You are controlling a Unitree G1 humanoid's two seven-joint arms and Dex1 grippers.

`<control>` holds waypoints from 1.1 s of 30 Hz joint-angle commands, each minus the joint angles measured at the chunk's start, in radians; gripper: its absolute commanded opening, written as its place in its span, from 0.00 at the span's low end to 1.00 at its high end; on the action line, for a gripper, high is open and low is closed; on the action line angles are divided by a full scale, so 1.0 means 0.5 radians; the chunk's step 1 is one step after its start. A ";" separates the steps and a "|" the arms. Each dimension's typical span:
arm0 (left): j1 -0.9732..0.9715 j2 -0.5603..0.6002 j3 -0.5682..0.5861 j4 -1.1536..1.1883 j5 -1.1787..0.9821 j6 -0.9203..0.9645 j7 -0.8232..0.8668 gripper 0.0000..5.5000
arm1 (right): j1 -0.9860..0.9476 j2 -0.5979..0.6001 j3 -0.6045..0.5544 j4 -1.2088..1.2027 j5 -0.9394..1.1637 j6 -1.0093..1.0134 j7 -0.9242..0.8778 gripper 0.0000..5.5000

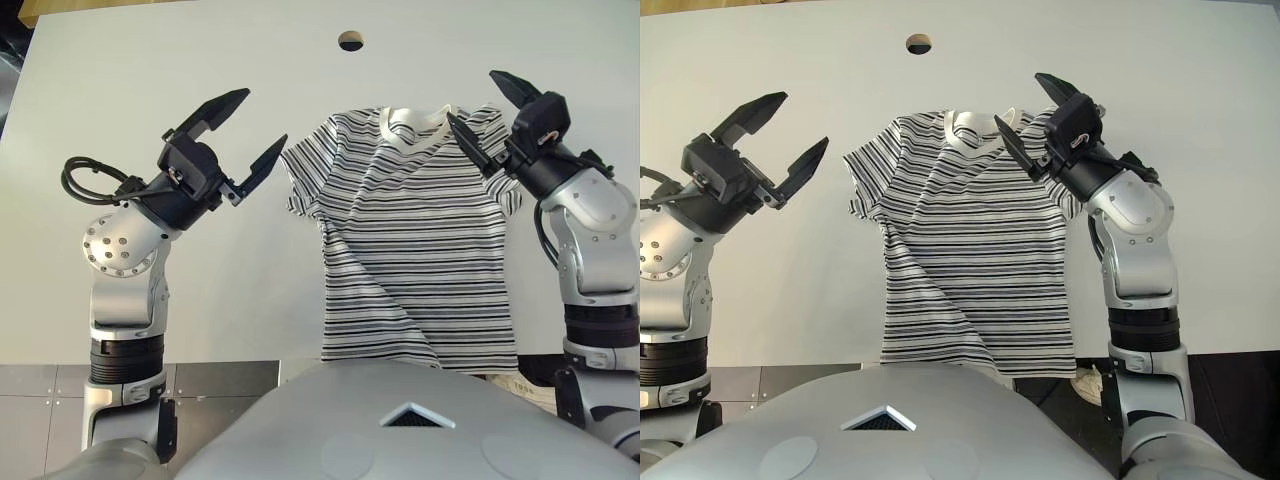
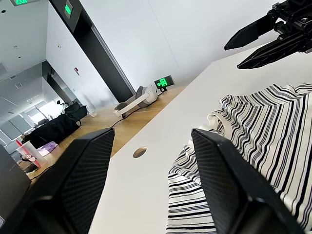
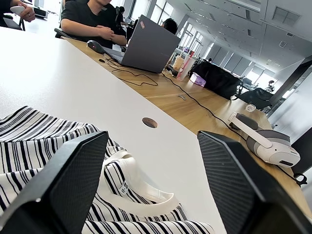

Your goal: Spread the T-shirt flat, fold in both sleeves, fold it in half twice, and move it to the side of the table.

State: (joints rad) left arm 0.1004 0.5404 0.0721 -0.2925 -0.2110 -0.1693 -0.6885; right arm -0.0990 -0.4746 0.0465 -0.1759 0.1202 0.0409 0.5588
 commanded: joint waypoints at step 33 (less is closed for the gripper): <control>-0.117 0.030 -0.119 0.126 0.185 -0.090 -0.009 0.53 | -0.016 0.002 0.027 0.018 -0.048 -0.048 0.020 0.62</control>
State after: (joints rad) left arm 0.0639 0.5463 0.0209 -0.2398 -0.1335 -0.2047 -0.6893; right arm -0.0992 -0.4746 0.0580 -0.1665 0.1019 0.0241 0.5620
